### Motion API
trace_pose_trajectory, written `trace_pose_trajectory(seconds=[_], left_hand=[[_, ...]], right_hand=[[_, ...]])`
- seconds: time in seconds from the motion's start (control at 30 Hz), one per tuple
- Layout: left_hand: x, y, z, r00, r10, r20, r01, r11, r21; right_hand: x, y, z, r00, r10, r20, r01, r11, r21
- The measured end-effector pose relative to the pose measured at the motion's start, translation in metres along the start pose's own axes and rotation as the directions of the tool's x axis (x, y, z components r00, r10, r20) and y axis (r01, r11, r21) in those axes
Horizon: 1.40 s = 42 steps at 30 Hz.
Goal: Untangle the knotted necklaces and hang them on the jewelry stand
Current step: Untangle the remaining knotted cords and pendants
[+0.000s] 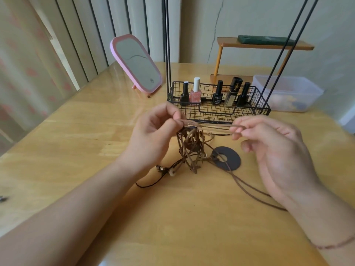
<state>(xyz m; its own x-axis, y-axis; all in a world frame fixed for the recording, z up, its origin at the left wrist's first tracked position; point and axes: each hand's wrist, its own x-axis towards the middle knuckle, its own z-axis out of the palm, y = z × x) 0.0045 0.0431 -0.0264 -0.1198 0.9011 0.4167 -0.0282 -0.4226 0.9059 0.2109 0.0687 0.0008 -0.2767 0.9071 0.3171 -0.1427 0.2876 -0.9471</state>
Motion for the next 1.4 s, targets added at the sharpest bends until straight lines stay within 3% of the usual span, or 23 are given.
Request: trace_pose_trajectory(seconds=[0.07, 0.17, 0.3, 0.4, 0.47, 0.67, 0.9, 1.03, 1.13, 1.4], left_hand=[[0.001, -0.001, -0.001, 1.0, -0.028, -0.003, 0.027, 0.992, -0.122], [0.0, 0.0, -0.002, 0.999, 0.01, 0.037, -0.005, 0.993, -0.12], [-0.007, 0.005, 0.001, 0.979, 0.084, 0.186, -0.116, 0.98, 0.165], [-0.008, 0.005, 0.001, 0.979, 0.043, 0.197, -0.119, 0.914, 0.388], [-0.008, 0.004, 0.001, 0.98, 0.006, 0.2, -0.098, 0.887, 0.451], [-0.009, 0.0, 0.0, 0.98, -0.025, 0.196, -0.059, 0.911, 0.409], [-0.005, 0.0, 0.0, 0.983, 0.022, 0.183, -0.085, 0.935, 0.344], [-0.005, 0.002, -0.002, 0.979, 0.005, 0.203, -0.048, 0.978, 0.203], [-0.005, 0.002, -0.001, 0.975, 0.008, 0.22, -0.059, 0.973, 0.222], [-0.007, 0.006, 0.003, 0.978, 0.038, 0.203, -0.09, 0.963, 0.253]], right_hand=[[-0.001, 0.0, 0.002, 0.998, 0.046, 0.04, -0.053, 0.98, 0.193], [-0.003, -0.002, 0.008, 0.986, 0.101, 0.133, -0.15, 0.885, 0.44], [-0.004, -0.004, 0.01, 0.968, 0.184, 0.168, -0.246, 0.821, 0.515], [-0.004, -0.005, 0.01, 0.959, 0.215, 0.185, -0.281, 0.81, 0.515], [-0.004, -0.004, 0.011, 0.947, 0.234, 0.219, -0.314, 0.809, 0.497], [-0.005, 0.004, 0.009, 0.916, 0.321, 0.24, -0.381, 0.883, 0.275], [-0.007, -0.001, 0.005, 0.934, 0.19, 0.302, -0.227, 0.97, 0.092], [-0.009, 0.008, 0.007, 0.972, 0.115, 0.203, -0.074, 0.976, -0.203], [-0.012, 0.014, 0.009, 0.979, 0.042, 0.201, 0.044, 0.915, -0.401], [-0.017, 0.011, 0.011, 0.967, 0.089, 0.241, 0.032, 0.889, -0.458]])
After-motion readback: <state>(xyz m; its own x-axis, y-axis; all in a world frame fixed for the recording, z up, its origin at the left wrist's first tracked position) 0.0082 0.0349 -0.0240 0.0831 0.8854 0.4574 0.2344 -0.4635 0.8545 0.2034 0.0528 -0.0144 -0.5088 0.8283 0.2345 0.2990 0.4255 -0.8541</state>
